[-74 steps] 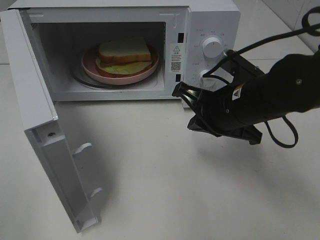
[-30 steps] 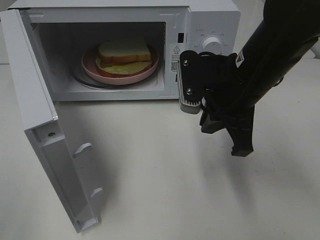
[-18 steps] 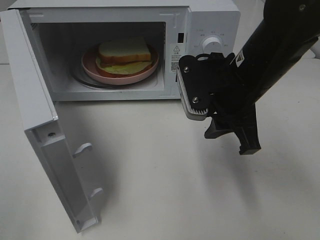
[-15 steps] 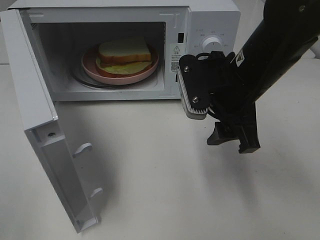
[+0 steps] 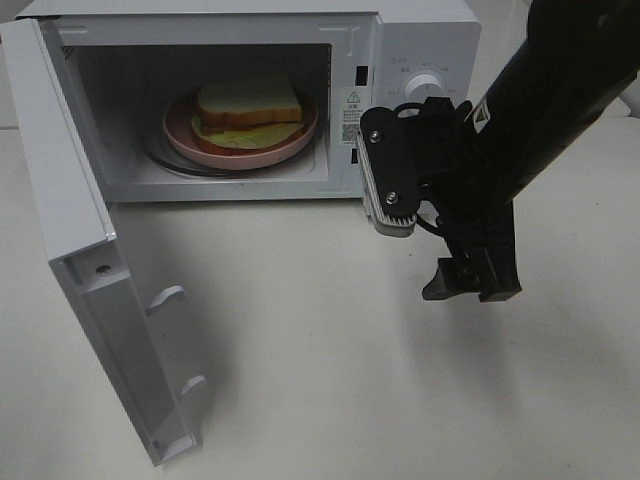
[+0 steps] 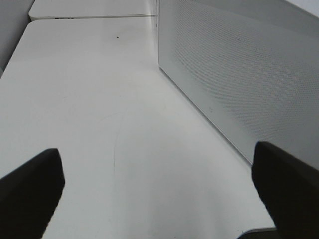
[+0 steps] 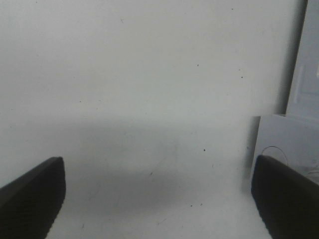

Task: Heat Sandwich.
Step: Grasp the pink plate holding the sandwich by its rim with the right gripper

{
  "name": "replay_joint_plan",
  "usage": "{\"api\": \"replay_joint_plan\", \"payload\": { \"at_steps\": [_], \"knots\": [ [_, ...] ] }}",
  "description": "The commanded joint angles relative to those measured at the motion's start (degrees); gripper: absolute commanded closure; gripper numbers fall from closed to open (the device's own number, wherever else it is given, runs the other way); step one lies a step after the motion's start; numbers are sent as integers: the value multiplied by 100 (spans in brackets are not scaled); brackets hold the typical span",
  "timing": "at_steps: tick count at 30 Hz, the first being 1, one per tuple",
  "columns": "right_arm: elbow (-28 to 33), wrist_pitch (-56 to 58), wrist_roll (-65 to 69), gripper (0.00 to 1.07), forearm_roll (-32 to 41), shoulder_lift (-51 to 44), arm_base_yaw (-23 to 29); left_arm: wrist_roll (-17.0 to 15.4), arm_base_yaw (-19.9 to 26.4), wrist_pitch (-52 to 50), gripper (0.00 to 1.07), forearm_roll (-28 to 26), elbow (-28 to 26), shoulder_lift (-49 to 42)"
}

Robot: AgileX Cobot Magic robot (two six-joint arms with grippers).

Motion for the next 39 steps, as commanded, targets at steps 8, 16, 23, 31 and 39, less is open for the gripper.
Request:
{"api": "replay_joint_plan", "payload": {
  "at_steps": [8,16,23,31,39],
  "knots": [
    [-625,-29,212,13,-493,120,384,-17,23,-34,10,0,23,-120],
    [-1169,-69,183,15,-739,584,533,-17,23,-34,10,0,23,-120],
    [-1644,-178,120,16,-745,1037,533,-17,23,-34,10,0,23,-120],
    [-2206,-504,120,18,-768,1564,596,-17,23,-34,10,0,23,-120],
    [-2802,-642,166,20,-773,2172,647,-17,23,-34,10,0,23,-120]
  ]
}}
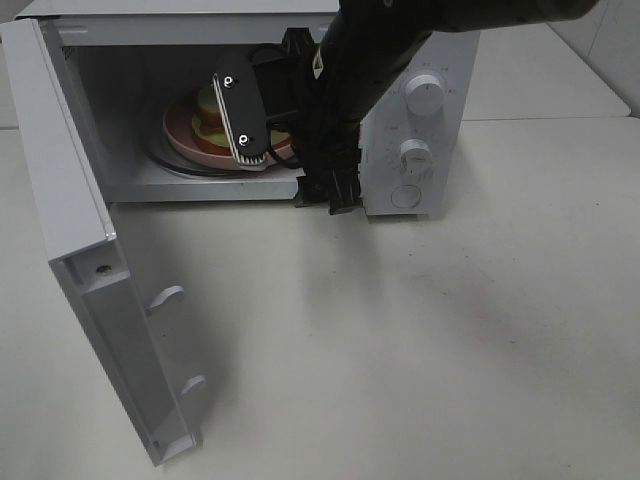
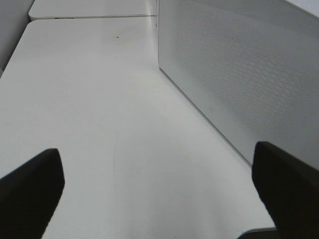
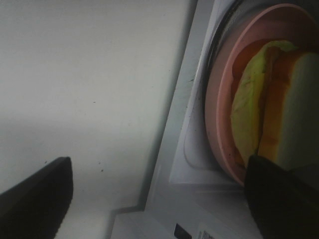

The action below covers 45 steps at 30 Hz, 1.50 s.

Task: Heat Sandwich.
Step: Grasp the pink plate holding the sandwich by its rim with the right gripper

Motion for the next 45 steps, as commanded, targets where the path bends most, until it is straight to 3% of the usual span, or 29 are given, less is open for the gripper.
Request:
{"api": "replay_joint_plan", "payload": {
  "at_steps": [1,21,32,37,42,44,45],
  "knots": [
    [-298,-63,11,20,-40,275,11,-17,23,-34,10,0,23,-120],
    [-1954,46,80,23,-46,1822,11,-17,23,-34,10,0,23,-120],
    [-3214,430,602,25,-315,2681,-6,-17,23,-34,10,11,23,-120],
    [-3358,430,647,26,-281,2848,-6,-17,23,-34,10,52,23,-120],
    [-3358,498,647,32,-109,2916,-6,-17,23,-34,10,80,23,-120],
    [-3358,504,647,39,-40,2934,-6,-17,23,-34,10,86,23,-120],
    [-3358,504,699,49,-17,2934,-6,-17,23,-34,10,86,23,-120]
  ]
}}
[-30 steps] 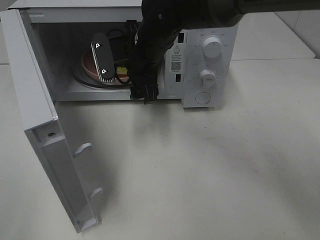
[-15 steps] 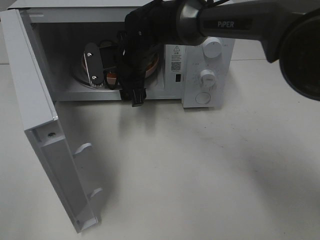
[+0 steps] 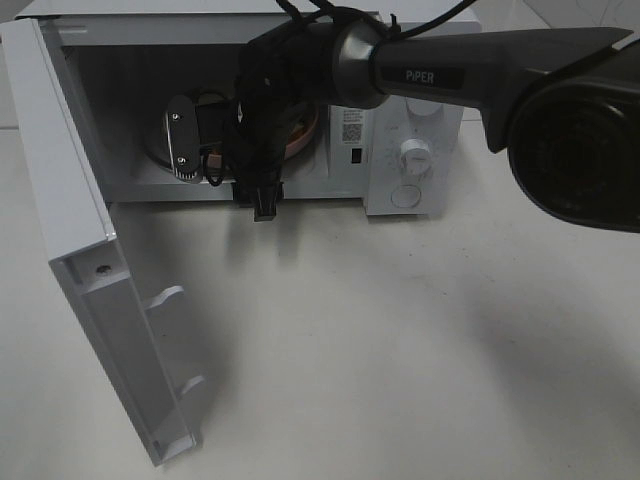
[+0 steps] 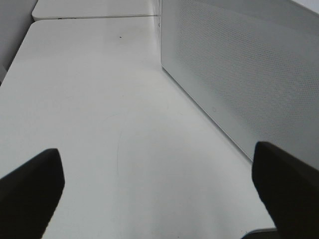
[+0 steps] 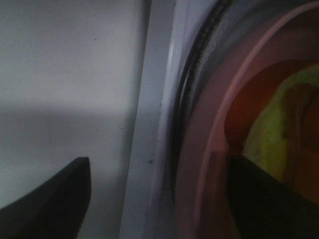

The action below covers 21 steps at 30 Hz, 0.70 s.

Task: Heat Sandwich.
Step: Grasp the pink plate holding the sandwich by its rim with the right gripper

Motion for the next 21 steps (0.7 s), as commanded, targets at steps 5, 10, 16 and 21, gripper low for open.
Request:
{"api": "replay_joint_plan", "payload": {
  "at_steps": [5,10,16,21],
  "knots": [
    [-29,126,309,93,74,23,-6,-17,23,-34,10,29,23,-120],
    [-29,172,338,107,115,23,-6,-17,23,-34,10,29,23,-120],
    [-29,172,338,107,126,23,-6,-17,23,-34,10,29,23,-120],
    [-29,201,286,107,235,23,-6,-17,23,-34,10,29,23,-120]
  ]
}}
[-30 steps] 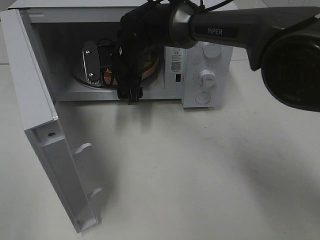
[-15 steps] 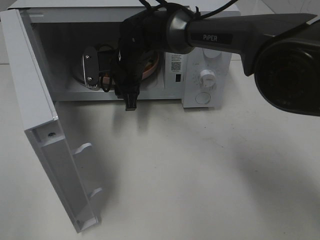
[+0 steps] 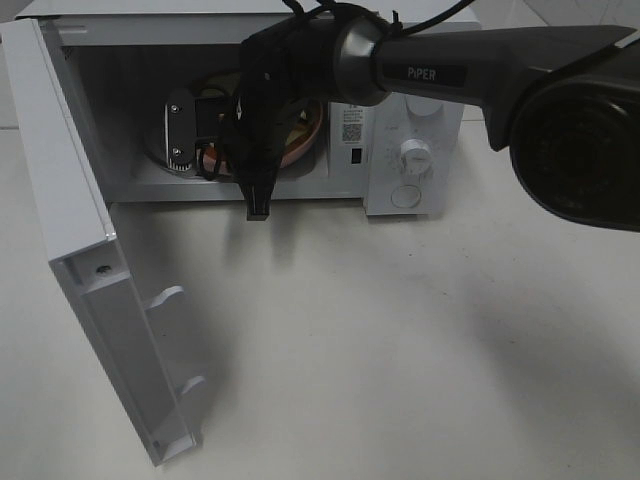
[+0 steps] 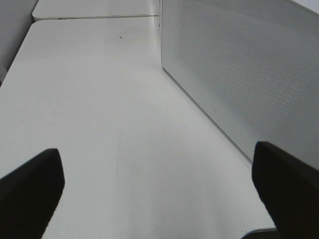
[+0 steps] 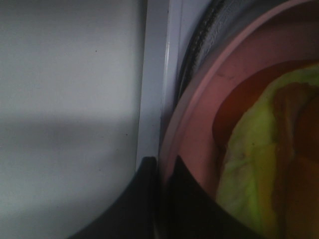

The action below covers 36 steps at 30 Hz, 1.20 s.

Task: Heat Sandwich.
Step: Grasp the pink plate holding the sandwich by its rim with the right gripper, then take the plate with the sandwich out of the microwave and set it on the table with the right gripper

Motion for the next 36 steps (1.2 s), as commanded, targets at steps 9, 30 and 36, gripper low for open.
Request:
{"api": "replay_joint_plan", "payload": {
  "at_steps": [9,30,36],
  "knots": [
    [0,355,-218,107,92,-11,0,-17,23,-34,10,29,23,-120],
    [1679,-504,-1725,107,355,-1134,0,-17,23,-34,10,29,23,-120],
    [2086,-779,-1862,107,350,-1438,0,-17,23,-34,10,29,23,-120]
  ]
}}
